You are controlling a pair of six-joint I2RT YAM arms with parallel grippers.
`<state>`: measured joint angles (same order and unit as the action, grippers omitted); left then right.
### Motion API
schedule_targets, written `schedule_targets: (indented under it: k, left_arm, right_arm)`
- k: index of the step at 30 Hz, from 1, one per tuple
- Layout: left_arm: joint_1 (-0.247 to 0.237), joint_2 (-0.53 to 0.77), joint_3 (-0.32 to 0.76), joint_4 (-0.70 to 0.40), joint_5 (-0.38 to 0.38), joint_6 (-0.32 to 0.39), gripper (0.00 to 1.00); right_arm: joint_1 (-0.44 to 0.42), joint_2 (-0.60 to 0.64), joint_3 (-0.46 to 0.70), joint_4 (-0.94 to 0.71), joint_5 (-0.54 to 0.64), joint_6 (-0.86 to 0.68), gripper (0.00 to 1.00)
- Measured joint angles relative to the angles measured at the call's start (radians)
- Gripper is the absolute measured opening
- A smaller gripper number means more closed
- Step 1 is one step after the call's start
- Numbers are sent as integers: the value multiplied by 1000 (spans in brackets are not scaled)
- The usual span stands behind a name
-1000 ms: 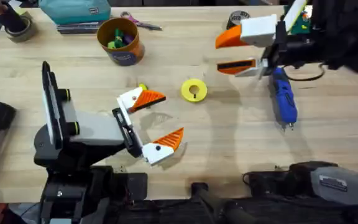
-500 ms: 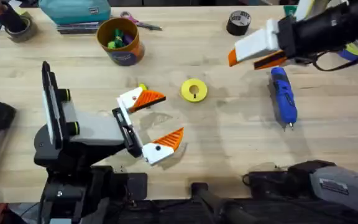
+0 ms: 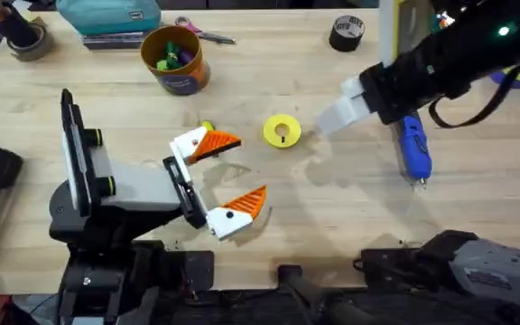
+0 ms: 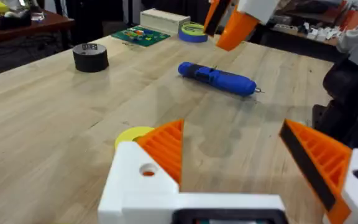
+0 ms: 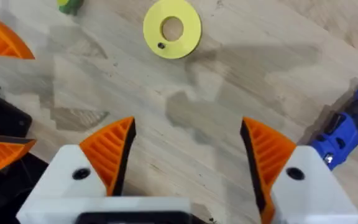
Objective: Pick up the gripper from the table and insert it into the empty holder that is missing its gripper. Then pick up a screw, insert it into the mounting hole, and use the screwdriver to tighten it. Finally, clean up the table by picking up the vegetable and placing it into the bucket.
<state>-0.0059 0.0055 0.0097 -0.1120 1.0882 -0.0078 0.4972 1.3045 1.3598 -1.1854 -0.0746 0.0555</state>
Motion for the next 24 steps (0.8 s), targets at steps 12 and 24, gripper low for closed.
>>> schedule_targets:
  k: [12,24]
  left_arm:
    - [0,0,0,0,0,0,985]
    - [0,0,0,0,0,0,986]
  right_arm:
    - [44,-169,-118,98,33,18,998]
    - [70,-291,-454,445,33,43,998]
